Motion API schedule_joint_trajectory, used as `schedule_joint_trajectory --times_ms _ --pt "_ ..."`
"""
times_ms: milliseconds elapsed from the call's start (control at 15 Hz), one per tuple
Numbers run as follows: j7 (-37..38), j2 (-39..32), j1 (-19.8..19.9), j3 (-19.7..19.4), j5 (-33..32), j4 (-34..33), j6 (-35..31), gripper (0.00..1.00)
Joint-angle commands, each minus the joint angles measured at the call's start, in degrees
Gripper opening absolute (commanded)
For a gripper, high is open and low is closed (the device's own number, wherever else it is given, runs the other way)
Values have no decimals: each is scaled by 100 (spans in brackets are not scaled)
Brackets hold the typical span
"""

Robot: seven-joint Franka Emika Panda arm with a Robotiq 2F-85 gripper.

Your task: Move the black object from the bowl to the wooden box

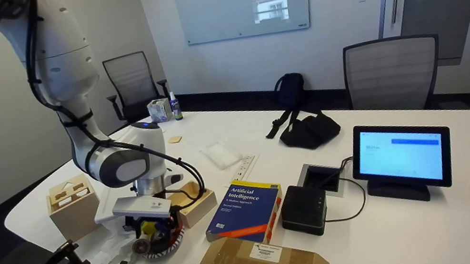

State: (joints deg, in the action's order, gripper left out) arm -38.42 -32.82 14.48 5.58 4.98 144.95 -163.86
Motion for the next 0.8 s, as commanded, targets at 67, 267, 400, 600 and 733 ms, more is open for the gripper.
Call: schedule_joint_trajectory --times_ms 67,267,400,600,733 --pt "478 -168 0 -6 -389 -109 -116 97" --pt "682 -190 -4 -33 -539 -124 -166 71" --pt "811 -192 -23 -54 -634 -133 -185 56" --pt "959 -223 -59 -112 -758 -155 -173 31" --pt "1046 -239 -43 -117 -849 -171 -162 18"
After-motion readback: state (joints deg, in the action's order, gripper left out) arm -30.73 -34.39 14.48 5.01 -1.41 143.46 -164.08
